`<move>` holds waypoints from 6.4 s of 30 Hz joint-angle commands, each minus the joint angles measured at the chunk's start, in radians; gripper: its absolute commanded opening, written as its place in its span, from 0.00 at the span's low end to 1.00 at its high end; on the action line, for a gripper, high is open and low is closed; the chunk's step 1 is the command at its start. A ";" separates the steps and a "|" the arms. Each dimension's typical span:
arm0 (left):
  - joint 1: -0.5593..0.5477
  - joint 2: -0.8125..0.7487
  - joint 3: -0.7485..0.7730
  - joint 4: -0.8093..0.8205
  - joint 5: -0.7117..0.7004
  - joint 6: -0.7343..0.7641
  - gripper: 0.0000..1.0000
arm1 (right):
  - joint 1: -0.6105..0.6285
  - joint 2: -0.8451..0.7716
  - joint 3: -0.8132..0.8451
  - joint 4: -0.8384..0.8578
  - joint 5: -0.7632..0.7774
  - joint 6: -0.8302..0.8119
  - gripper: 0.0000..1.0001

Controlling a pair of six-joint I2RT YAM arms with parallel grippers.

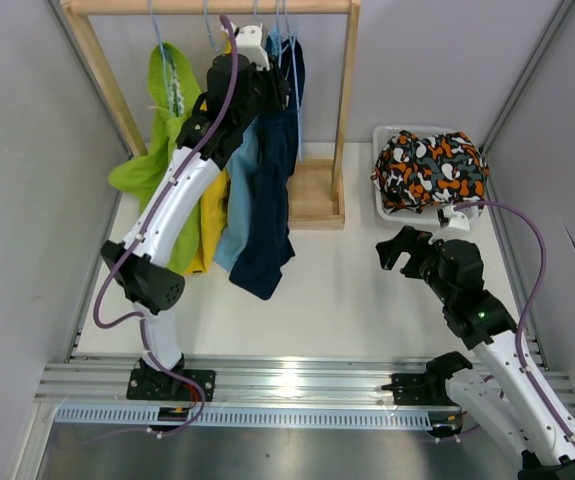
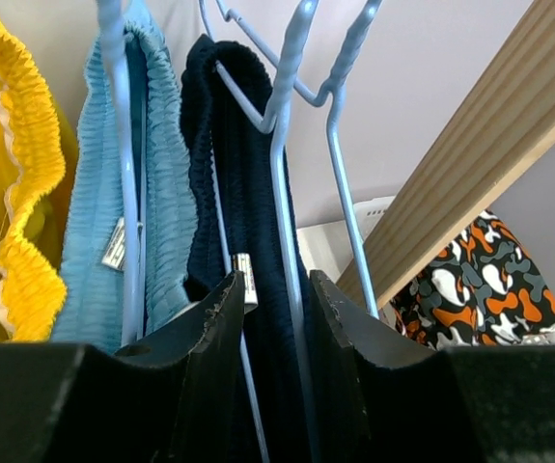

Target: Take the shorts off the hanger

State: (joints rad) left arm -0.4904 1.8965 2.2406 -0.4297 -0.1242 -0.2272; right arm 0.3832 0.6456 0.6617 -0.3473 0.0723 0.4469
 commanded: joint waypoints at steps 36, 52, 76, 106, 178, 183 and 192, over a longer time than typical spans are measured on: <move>-0.104 -0.662 -0.308 -0.340 -0.064 0.137 0.00 | 0.008 -0.004 0.183 0.074 -0.334 -0.069 0.99; -0.228 -0.976 -0.326 -0.640 0.400 0.016 0.00 | 0.157 0.184 0.424 0.179 -0.652 -0.094 0.99; -0.228 -0.982 -0.296 -0.549 0.552 -0.067 0.00 | 0.418 0.310 0.437 0.327 -0.393 -0.172 0.69; -0.249 -1.100 -0.605 -0.630 0.600 -0.095 0.00 | -0.029 0.161 0.484 0.177 -0.032 -0.128 0.00; -0.151 -0.467 -0.292 -0.241 -0.170 0.086 0.00 | -0.445 0.579 0.369 0.392 -0.115 -0.060 1.00; -0.086 -0.219 0.067 -0.287 -0.137 0.124 0.00 | -0.386 0.351 0.253 0.312 -0.131 -0.068 0.99; -0.056 0.025 0.229 -0.121 -0.083 0.150 0.00 | -0.244 0.172 0.151 0.263 -0.147 -0.060 0.99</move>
State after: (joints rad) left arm -0.5526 1.8824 2.4519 -0.6739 -0.2394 -0.1116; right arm 0.1040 0.8371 0.8318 -0.0727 -0.0692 0.3744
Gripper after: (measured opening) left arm 0.028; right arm 0.993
